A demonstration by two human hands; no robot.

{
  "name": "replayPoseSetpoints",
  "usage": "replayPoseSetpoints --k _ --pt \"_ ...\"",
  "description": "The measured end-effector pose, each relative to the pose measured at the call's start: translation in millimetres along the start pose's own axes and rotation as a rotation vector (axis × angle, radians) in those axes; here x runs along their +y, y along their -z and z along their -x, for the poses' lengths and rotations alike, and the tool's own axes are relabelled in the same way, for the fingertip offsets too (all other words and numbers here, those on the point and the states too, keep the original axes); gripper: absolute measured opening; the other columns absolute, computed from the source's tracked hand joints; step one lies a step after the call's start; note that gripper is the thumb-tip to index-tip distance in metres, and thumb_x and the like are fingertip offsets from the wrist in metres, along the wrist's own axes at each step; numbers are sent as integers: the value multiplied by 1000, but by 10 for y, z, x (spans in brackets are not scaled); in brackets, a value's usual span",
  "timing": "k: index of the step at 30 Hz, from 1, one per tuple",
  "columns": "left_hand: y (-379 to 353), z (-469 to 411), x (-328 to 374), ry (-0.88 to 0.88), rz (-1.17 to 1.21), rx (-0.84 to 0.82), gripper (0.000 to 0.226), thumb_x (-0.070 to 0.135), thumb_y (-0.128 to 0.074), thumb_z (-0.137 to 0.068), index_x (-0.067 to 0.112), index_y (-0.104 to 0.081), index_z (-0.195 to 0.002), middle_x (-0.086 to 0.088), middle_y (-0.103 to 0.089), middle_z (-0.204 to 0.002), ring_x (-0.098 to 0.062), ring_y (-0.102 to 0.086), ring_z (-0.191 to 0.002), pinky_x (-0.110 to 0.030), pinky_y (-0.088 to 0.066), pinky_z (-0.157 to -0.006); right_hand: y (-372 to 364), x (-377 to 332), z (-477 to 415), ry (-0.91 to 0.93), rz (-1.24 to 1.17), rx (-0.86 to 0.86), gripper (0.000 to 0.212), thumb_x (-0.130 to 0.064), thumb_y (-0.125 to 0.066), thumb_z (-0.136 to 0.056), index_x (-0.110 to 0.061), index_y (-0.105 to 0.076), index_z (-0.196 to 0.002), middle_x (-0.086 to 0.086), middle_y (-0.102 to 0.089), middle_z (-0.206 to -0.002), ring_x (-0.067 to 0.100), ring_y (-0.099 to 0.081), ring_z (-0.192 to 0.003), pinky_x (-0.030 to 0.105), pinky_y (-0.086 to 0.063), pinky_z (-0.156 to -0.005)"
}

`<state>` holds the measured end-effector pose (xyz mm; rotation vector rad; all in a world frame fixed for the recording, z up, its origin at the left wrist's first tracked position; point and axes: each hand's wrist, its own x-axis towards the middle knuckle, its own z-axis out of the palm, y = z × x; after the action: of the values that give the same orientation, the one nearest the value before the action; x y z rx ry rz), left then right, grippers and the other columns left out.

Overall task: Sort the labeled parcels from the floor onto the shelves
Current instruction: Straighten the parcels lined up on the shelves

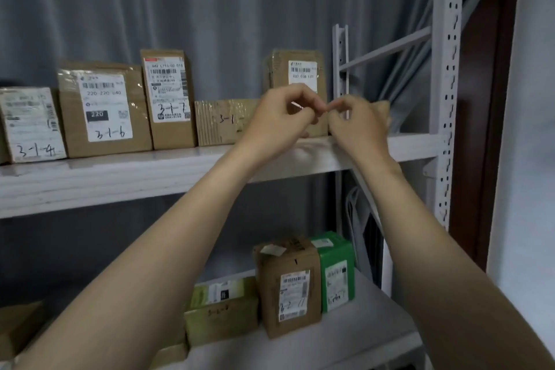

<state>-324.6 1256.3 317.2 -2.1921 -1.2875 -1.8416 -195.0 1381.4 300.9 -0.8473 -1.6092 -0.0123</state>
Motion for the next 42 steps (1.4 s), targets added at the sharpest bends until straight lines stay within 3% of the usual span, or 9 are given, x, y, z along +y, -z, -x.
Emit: replayPoseSetpoints --k 6,10,15,20,24,27,30,33,42 --pt "218 1353 -251 90 132 -1 30 2 -56 -87 25 -73 -79 -4 -74 -80 -26 -73 -82 -37 -63 -64 96 65 1498 -37 -524 40 22 -15 -53 -90 -28 -70 -86 1 -65 -70 23 -61 -67 28 -48 -62" --pt "153 2427 -832 490 218 -99 33 -7 -59 -91 20 -72 -76 -12 -72 -75 -26 -71 -69 -36 -58 -56 -186 316 2617 -226 -483 -140 20 -5 -50 -92 -12 -67 -84 10 -60 -65 31 -57 -59 40 -45 -56" --pt "91 3726 -1425 964 250 -256 30 0 -62 -93 24 -75 -80 6 -77 -82 -14 -75 -77 -24 -58 -60 -460 535 3936 -527 -343 -452 31 3 -54 -93 -22 -70 -83 -8 -68 -62 9 -63 -56 27 -53 -57" --pt "38 4750 -1769 1260 247 -404 22 13 -65 -95 29 -77 -85 11 -77 -85 -12 -76 -84 -32 -61 -72 -649 595 4900 -616 -206 -852 36 -9 -60 -96 -40 -68 -80 -10 -73 -80 4 -66 -64 16 -50 -57" --pt "-76 5370 -2002 1473 285 -342 13 8 -67 -93 17 -75 -89 0 -75 -87 -15 -75 -77 -27 -58 -64 -945 837 5371 -748 -191 -1027 22 -20 -62 -101 -36 -71 -90 -11 -71 -99 19 -67 -95 36 -53 -86" --pt "-200 5614 -2264 1558 275 -289 18 2 -63 -94 16 -74 -91 -3 -75 -88 -14 -75 -72 -20 -53 -53 -1292 1122 5572 -783 -154 -1145 18 -20 -62 -101 -31 -72 -112 -7 -66 -128 18 -63 -108 29 -50 -89" --pt "-371 5800 -2614 1636 249 -200 20 6 -61 -94 20 -75 -90 -1 -77 -93 -21 -77 -89 -30 -59 -66 -1737 1453 5748 -661 -92 -1318 37 -16 -60 -103 -11 -63 -139 10 -58 -146 28 -56 -129 24 -40 -94" --pt "-548 5943 -2946 1676 229 -100 29 8 -52 -95 24 -75 -90 6 -77 -97 -19 -76 -89 -44 -62 -85 -2149 1712 5892 -618 -96 -1389 39 -6 -65 -99 1 -61 -137 19 -56 -145 35 -52 -136 26 -41 -96" --pt "-890 6206 -3777 1653 274 -14 29 8 -49 -98 26 -72 -95 6 -79 -98 -19 -76 -95 -32 -58 -74 -2965 2467 6452 -451 -9 -1454 71 -6 -60 -100 -17 -30 -163 9 -28 -169 33 -33 -153 40 -31 -122"
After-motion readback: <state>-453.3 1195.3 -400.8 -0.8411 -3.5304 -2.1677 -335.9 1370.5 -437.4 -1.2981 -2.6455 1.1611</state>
